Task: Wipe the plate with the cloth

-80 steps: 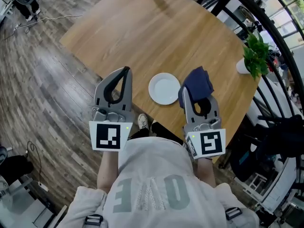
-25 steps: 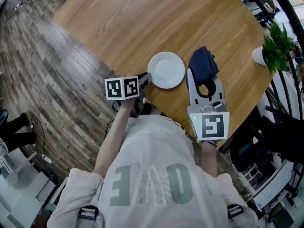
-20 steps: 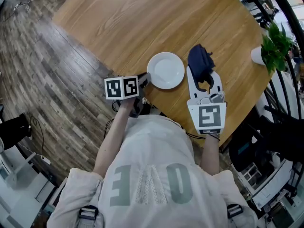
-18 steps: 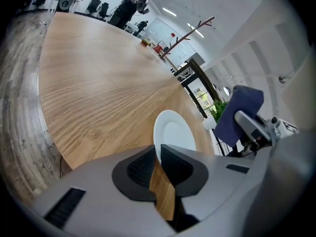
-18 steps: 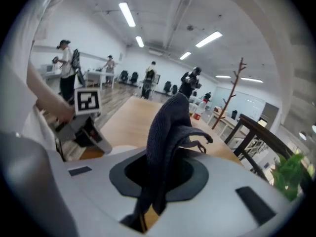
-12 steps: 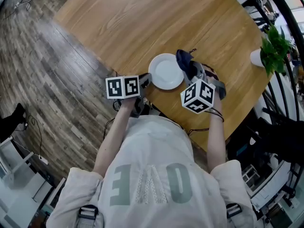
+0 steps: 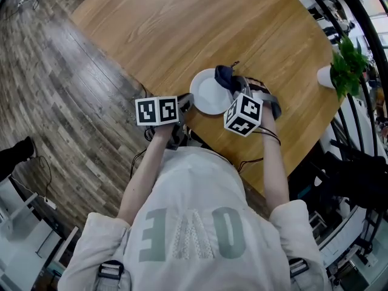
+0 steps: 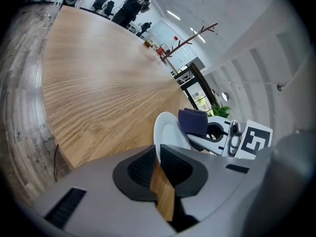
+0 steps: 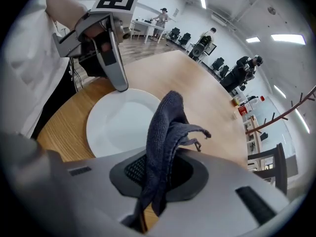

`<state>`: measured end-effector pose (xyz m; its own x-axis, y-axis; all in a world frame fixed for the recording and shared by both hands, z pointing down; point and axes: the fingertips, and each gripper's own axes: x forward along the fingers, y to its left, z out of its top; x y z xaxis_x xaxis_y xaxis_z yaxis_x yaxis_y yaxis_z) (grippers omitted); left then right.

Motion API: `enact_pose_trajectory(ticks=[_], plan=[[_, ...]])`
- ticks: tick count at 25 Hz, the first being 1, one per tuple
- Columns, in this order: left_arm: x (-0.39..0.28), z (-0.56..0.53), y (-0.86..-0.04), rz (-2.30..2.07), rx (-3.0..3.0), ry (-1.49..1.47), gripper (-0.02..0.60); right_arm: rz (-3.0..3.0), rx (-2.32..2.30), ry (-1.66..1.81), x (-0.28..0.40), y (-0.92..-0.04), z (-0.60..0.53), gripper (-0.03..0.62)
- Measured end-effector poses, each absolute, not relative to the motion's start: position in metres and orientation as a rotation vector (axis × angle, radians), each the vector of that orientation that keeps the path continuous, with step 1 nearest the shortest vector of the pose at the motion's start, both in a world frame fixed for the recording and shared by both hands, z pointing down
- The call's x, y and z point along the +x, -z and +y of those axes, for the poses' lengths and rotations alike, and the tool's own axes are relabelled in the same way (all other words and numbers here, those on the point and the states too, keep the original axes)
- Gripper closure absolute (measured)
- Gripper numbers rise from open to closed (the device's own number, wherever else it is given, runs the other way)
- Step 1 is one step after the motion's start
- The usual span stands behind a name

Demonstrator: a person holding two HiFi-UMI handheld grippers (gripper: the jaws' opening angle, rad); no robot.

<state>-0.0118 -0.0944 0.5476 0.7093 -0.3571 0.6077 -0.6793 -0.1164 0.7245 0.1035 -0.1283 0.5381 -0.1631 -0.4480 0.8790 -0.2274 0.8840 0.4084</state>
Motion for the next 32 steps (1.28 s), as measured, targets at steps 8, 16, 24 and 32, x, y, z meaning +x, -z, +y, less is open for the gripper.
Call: enact_pose_trajectory(ticks=[8,16,24,32], plan=[[-0.012,-0.094,-0.547,-0.830,1.733,-0.328,0.552,-1.700,0.489,0.185,0.104,-0.541,-0.098,0.537],[-0.013,-0.095,-0.546,-0.835,1.737,-0.308,0.557,-1.710,0.466,0.099,0.097,-0.541,-0.051,0.537],[-0.012,-0.096,-0.546,-0.822,1.742,-0.310,0.557,-1.777,0.416,-0.024,0.077,-0.539,-0.005,0.537],[-0.011,-0.097,-0.545,-0.808,1.746,-0.304,0.557,-1.798,0.547,-0.012,0.089,-0.519,-0.058,0.537]])
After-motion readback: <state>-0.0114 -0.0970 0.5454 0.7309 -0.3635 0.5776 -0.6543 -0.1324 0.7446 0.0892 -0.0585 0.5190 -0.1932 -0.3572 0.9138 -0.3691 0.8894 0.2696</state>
